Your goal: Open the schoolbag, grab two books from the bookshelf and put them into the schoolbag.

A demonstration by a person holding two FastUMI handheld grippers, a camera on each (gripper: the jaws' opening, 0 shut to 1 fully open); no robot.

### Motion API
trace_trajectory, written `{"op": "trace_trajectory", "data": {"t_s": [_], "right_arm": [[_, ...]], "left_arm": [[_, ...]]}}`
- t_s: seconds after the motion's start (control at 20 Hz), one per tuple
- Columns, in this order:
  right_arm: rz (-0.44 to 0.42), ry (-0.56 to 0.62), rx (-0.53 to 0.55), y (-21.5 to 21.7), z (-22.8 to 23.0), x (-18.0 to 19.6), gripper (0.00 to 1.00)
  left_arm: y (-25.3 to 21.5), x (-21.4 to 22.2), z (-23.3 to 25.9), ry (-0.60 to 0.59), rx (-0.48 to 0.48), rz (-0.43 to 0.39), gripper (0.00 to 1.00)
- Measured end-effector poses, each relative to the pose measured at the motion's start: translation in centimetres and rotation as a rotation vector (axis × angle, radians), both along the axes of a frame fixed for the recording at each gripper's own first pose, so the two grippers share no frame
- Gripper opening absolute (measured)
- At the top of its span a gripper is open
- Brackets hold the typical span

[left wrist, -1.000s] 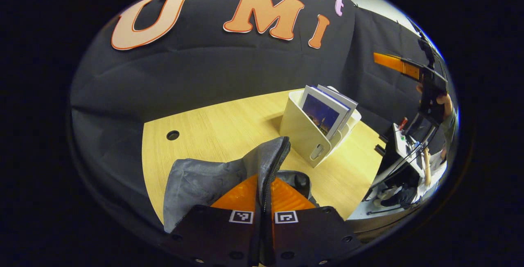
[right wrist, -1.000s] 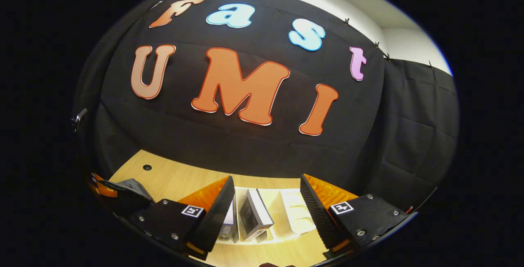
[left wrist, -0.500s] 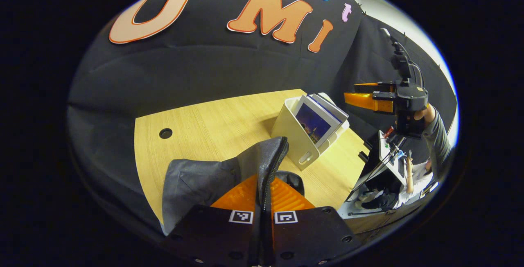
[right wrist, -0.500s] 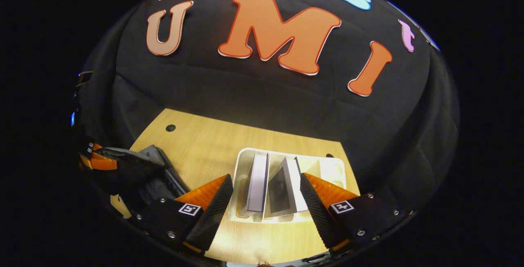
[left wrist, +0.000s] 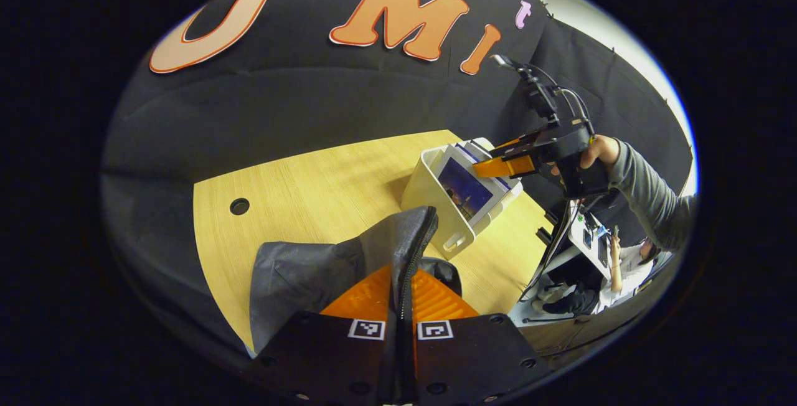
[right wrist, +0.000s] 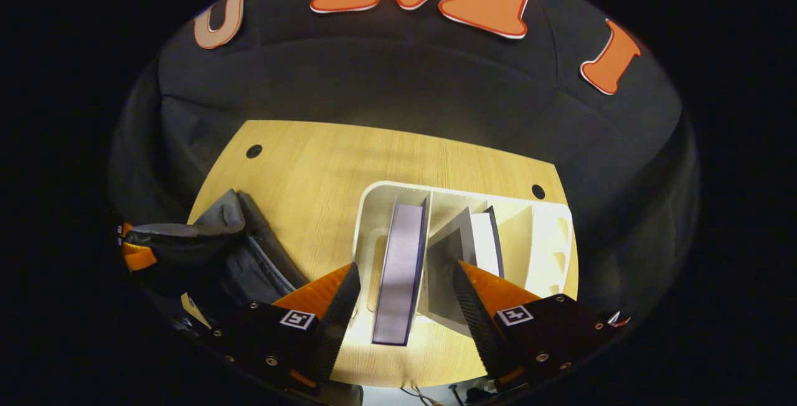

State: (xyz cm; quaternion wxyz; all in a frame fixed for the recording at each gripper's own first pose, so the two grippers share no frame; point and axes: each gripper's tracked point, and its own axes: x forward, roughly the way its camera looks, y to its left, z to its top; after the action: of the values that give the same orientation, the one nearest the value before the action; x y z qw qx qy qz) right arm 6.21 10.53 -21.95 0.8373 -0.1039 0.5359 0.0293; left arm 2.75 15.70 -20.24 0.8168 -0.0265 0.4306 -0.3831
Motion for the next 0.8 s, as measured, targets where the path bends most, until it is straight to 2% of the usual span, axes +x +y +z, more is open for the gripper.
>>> {"op": "trace_trajectory", "data": {"t_s": [0.1,0.15,0.2,0.25,0.3,0.35,0.4,0.45,0.6,0.65,0.7,0.8], "right_arm": [[-0.028,0.059,0.01,0.0,-1.6,0.1,0.83],[-0.036,0.092,0.025,0.2,-2.4,0.1,0.82],[-0.06,0.115,0.029,0.2,-3.0,0.0,0.67],[-0.071,0.144,0.039,0.4,-3.6,-0.2,0.73],[-0.09,0.165,0.047,0.4,-4.2,-0.4,0.65],[-0.112,0.189,0.054,0.4,-4.8,-0.7,0.6],[-0.146,0.211,0.07,0.4,-5.2,-1.0,0.47],[-0.162,0.217,0.087,0.6,-5.7,-0.9,0.41],[-0.188,0.238,0.104,0.3,-4.9,-1.5,0.37],[-0.193,0.244,0.113,0.2,-4.3,-1.8,0.3],[-0.199,0.247,0.125,0.2,-3.9,-2.1,0.36],[-0.201,0.246,0.152,0.3,-2.7,-2.7,0.36]], "left_arm": [[-0.2,0.1,-0.2,0.006,0.008,0.005,0.05],[-0.1,0.2,-0.3,0.007,0.017,0.005,0.05],[-0.1,0.3,-0.4,0.012,0.024,0.012,0.05],[-0.1,0.3,-0.4,0.016,0.027,0.014,0.05],[-0.1,0.3,-0.4,0.015,0.026,0.019,0.05],[0.0,0.3,-0.5,0.019,0.029,0.023,0.05],[0.0,0.3,-0.5,0.019,0.029,0.028,0.05],[0.1,0.4,-0.6,0.02,0.031,0.03,0.05],[0.5,0.6,-1.0,0.029,0.034,0.042,0.05],[0.4,0.7,-1.1,0.033,0.035,0.042,0.05],[0.4,0.8,-1.3,0.035,0.033,0.045,0.05],[0.4,0.6,-1.4,0.035,0.037,0.042,0.05]]}}
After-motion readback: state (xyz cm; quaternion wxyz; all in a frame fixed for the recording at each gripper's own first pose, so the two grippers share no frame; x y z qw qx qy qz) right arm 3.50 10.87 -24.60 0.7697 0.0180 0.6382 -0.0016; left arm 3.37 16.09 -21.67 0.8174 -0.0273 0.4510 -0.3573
